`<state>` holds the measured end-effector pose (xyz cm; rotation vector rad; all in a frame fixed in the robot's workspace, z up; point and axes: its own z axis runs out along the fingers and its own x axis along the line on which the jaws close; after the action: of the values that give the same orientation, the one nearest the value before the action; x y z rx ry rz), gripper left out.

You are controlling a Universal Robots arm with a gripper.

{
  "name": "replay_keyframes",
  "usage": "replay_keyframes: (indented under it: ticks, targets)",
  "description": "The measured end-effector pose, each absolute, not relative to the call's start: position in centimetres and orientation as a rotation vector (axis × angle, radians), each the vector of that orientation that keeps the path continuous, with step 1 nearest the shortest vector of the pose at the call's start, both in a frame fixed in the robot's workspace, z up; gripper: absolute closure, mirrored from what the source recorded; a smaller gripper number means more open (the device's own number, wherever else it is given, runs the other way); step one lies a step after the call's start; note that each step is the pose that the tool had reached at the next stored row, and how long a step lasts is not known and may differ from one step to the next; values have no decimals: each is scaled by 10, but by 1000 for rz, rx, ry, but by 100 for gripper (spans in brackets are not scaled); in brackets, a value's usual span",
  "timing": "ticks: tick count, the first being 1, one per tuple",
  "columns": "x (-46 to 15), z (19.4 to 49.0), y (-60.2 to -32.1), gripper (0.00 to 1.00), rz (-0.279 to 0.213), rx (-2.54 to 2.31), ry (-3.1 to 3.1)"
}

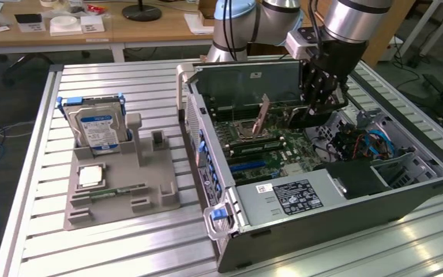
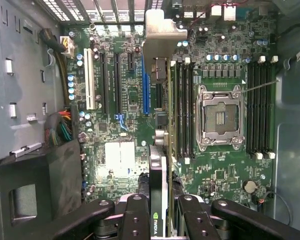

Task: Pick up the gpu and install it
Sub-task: 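Insert the gpu into the slot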

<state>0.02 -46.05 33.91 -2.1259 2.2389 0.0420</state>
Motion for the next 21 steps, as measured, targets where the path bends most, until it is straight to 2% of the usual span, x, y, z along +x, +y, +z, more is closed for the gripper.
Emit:
replay_keyframes:
  ticks: [21]
  targets:
    - [-14, 335, -461, 73, 42, -2126, 2239]
